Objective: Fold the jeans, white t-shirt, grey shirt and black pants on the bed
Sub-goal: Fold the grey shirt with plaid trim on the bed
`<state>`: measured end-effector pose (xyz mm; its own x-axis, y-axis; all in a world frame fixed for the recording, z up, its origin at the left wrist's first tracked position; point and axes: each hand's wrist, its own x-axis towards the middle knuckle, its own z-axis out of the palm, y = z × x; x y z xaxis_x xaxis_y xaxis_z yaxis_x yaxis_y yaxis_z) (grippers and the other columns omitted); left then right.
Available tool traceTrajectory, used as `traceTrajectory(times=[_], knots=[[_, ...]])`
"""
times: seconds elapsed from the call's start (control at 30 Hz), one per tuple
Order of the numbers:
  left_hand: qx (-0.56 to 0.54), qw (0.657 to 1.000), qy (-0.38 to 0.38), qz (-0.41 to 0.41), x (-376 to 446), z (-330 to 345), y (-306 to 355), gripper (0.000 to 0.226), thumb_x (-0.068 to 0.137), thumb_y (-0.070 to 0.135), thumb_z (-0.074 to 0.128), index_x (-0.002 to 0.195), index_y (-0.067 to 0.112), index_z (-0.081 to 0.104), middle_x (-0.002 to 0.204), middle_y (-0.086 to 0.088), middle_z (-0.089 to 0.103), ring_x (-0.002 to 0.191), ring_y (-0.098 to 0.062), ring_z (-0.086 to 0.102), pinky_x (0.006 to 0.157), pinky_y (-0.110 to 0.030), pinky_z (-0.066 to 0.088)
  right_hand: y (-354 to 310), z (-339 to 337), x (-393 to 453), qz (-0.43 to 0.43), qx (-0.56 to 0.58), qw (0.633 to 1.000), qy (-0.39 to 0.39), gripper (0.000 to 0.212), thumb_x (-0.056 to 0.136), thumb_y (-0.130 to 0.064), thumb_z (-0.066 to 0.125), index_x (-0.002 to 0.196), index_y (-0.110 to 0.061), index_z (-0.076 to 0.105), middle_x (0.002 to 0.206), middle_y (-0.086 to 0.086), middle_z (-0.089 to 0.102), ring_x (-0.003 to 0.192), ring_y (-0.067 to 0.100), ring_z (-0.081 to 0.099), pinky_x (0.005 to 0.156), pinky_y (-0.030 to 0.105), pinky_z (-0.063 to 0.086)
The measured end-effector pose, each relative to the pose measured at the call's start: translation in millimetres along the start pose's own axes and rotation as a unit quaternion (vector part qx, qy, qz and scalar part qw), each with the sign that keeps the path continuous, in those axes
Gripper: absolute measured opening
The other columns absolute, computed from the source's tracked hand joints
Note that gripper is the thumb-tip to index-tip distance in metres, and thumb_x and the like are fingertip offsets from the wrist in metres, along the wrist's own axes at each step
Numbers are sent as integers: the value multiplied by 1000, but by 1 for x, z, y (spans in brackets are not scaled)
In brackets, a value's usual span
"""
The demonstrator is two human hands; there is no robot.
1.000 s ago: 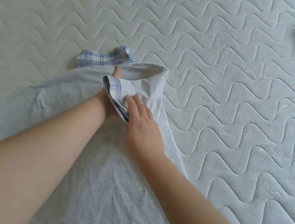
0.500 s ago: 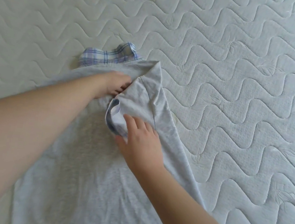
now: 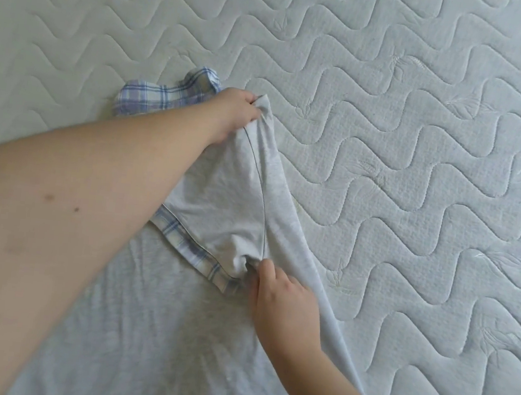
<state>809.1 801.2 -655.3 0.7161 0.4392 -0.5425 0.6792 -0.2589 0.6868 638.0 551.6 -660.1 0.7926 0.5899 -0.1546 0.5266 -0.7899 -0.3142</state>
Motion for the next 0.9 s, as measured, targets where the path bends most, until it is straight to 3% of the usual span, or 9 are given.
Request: traceTrajectory(times=[0.13, 0.17, 0.23, 0.33, 0.43, 0.57, 0.7, 0.8, 0.9], knots=[[-32, 998, 25, -47, 6, -1, -4, 15, 91, 16, 52, 84, 16, 65, 80, -2, 53, 88, -18, 47, 73, -27, 39, 3, -1, 6, 33, -1, 999, 9, 25, 87, -35, 70, 78, -18, 53, 66, -4, 54, 53, 18, 54, 49, 29, 32], [-54, 996, 24, -63, 6, 0, -5, 15, 92, 21, 54, 88, 15, 67, 78, -1, 53, 90, -17, 48, 75, -26, 39, 6, -1, 7, 36, -10, 999, -18, 24, 90, -40, 64, 85, -19, 53, 75, -3, 56, 63, 19, 58, 55, 30, 35], [-94, 993, 10, -68, 8, 4, -10, 28, 94, 29, 59, 118, 15, 68, 101, -4, 66, 104, -21, 60, 94, -32, 48, 14, 2, 7, 42, -13, 996, -74, 26, 95, -45, 54, 98, -20, 51, 92, -2, 57, 81, 21, 60, 68, 32, 41], [-45, 998, -3, -32, 10, 6, -12, 40, 90, 19, 67, 130, 21, 61, 120, -4, 67, 110, -21, 63, 101, -36, 50, 14, 0, 8, 27, -46, 997, -55, 21, 82, -33, 74, 79, -20, 58, 71, -3, 59, 61, 19, 60, 57, 31, 44], [62, 998, 9, -7, 14, 6, -11, 49, 84, 26, 75, 131, 21, 58, 119, 1, 65, 107, -18, 60, 96, -31, 48, 14, 2, 11, 5, -42, 999, 14, 32, 71, -25, 84, 60, -19, 54, 52, -3, 53, 43, 18, 52, 46, 28, 40], [136, 986, 94, 14, 5, 4, -15, 39, 90, 54, 60, 113, 23, 60, 110, 1, 63, 95, -19, 60, 75, -26, 42, 13, 0, 11, -9, -12, 997, 82, 36, 74, -18, 79, 59, -18, 46, 49, -3, 47, 40, 19, 46, 46, 27, 32], [330, 944, -22, -8, -14, -15, -31, 78, 80, 75, 55, 132, 17, 57, 131, -10, 59, 118, -30, 55, 86, -32, 39, 21, 3, -1, -14, -27, 996, 82, 30, 79, -29, 77, 68, -19, 51, 58, -4, 50, 47, 19, 50, 48, 28, 29], [343, 931, -123, -25, -26, -29, -39, 74, 75, 70, 65, 128, 18, 62, 131, -6, 61, 114, -26, 56, 93, -33, 41, 28, 13, -21, -3, -48, 998, 50, 29, 72, -35, 78, 77, -17, 56, 67, -2, 54, 56, 21, 55, 53, 31, 36], [361, 930, -56, 39, -33, -35, -38, 63, 83, 58, 67, 129, 15, 59, 132, -10, 59, 119, -31, 55, 94, -33, 42, 27, 18, -33, 30, -46, 998, 42, 25, 77, -32, 75, 81, -15, 57, 71, 1, 54, 61, 24, 54, 59, 35, 42]])
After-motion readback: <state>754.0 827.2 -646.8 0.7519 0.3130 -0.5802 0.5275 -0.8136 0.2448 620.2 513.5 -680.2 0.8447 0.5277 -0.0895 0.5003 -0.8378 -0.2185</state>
